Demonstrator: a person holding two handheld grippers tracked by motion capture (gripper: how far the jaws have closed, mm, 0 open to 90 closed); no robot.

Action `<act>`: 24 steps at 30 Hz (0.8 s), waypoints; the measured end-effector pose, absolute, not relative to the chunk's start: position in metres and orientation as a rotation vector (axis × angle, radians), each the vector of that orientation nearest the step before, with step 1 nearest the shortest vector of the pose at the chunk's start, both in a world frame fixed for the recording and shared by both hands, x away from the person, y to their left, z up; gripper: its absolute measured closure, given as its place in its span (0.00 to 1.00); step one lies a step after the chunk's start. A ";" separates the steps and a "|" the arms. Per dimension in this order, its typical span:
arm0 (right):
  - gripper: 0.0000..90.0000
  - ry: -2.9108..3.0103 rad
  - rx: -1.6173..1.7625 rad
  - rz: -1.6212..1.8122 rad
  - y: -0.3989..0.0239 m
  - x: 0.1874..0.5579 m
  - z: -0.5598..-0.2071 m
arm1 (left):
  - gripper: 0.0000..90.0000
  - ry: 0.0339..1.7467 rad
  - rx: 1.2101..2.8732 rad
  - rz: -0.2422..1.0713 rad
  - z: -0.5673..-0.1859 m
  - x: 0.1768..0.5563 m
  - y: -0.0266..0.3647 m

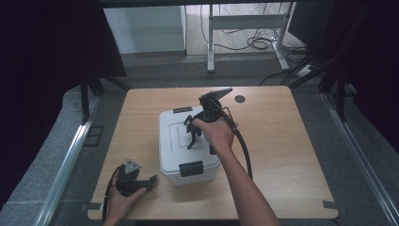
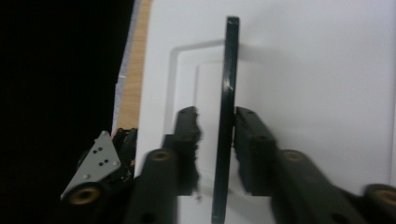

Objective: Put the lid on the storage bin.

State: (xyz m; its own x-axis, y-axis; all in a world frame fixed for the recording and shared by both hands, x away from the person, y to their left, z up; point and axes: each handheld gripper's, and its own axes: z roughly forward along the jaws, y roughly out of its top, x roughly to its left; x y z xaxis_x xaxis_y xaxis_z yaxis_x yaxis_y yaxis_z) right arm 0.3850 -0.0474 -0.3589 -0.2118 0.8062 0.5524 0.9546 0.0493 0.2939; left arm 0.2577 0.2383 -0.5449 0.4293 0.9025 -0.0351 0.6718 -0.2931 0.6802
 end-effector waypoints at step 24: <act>0.50 -2.199 -1.651 -1.329 -0.133 0.348 -0.362 | 0.14 1.320 2.063 0.481 -0.545 0.258 0.238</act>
State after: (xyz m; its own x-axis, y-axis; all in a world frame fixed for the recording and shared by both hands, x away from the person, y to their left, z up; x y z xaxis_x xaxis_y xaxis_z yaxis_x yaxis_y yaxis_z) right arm 0.3478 -0.1326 -0.3625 -0.4130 0.7389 0.5324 0.8151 0.0391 0.5780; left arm 0.2578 0.2384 -0.5449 0.4304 0.9021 -0.0318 0.6703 -0.2958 0.6806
